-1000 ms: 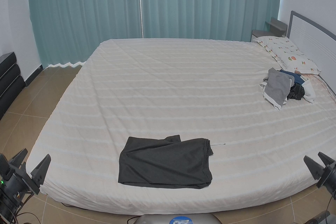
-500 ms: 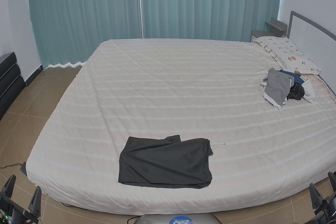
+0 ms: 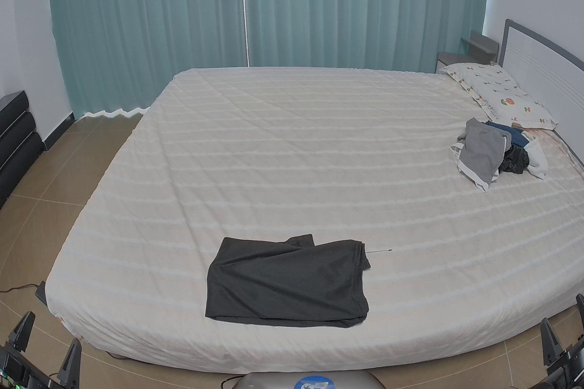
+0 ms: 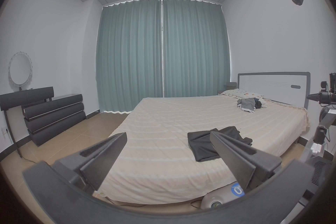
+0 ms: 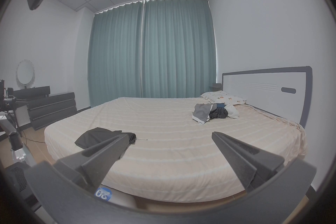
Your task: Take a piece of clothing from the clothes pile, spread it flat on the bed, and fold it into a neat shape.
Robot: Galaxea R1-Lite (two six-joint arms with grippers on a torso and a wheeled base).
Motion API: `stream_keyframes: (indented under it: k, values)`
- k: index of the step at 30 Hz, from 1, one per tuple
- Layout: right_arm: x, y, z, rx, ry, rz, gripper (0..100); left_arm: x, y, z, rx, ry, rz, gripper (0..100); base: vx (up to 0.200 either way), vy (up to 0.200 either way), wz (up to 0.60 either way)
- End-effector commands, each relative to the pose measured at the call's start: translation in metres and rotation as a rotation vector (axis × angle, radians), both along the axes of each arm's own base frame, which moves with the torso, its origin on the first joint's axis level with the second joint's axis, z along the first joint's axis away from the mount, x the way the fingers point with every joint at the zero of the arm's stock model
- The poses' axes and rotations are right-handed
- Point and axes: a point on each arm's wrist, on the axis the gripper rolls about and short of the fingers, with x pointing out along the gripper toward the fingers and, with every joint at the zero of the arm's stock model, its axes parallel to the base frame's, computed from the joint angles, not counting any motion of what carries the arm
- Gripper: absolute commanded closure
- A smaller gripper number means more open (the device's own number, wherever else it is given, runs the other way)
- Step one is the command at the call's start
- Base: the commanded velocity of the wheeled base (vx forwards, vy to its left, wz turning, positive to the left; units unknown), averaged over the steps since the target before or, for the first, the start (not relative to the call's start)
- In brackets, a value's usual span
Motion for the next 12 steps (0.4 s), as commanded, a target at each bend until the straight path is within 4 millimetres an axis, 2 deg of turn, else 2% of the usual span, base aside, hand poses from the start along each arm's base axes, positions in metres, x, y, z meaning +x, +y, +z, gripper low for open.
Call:
stream_keyframes:
  k: [1,12]
  values:
    - [0.0002,0.0,-0.0051,0.004,0.002,0.0,0,-0.0001,0.0001,-0.0039,0.002,-0.001,0.002,0,0.0,0.0,0.0]
    - [0.0002,0.0,-0.005,0.018,0.0,0.003,0,-0.0001,0.0,-0.0036,-0.014,-0.003,0.001,0,0.0,0.0,0.0]
